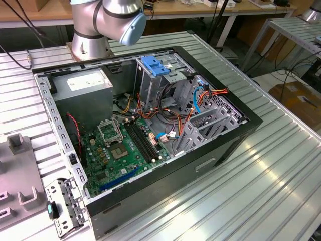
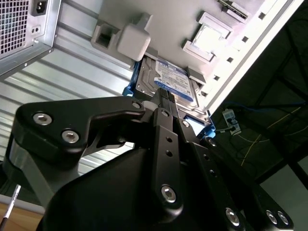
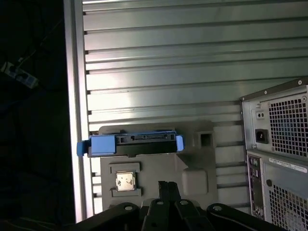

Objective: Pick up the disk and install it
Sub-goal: 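Reach for the disk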

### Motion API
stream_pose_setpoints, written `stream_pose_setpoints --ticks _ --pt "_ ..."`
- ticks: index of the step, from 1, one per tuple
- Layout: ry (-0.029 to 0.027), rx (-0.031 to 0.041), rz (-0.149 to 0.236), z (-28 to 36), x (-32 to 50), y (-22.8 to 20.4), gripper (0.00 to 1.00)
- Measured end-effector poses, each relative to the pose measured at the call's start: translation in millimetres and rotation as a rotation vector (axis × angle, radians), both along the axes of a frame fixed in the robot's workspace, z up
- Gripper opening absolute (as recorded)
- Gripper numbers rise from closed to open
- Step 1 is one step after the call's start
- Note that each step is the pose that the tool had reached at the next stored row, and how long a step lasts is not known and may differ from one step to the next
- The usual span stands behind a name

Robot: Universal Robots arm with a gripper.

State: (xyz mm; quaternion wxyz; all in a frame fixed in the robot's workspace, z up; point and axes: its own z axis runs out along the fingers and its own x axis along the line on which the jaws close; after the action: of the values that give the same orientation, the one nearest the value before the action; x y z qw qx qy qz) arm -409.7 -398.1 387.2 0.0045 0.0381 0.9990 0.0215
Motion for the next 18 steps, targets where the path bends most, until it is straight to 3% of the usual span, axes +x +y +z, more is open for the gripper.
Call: stream_pose_setpoints --ticks 7,9,12,18 --pt "0.0009 0.0001 0.000 -0.3 -14.9 0.0 0.11" --pt "0.0009 0.0000 0.000 -0.3 -14.2 0.0 0.11" --pt "0.0006 0.0000 0.000 0.0 -5.3 0.0 0.11" --pt "0.0006 0.0000 0.000 0.0 -3.4 0.0 0.11"
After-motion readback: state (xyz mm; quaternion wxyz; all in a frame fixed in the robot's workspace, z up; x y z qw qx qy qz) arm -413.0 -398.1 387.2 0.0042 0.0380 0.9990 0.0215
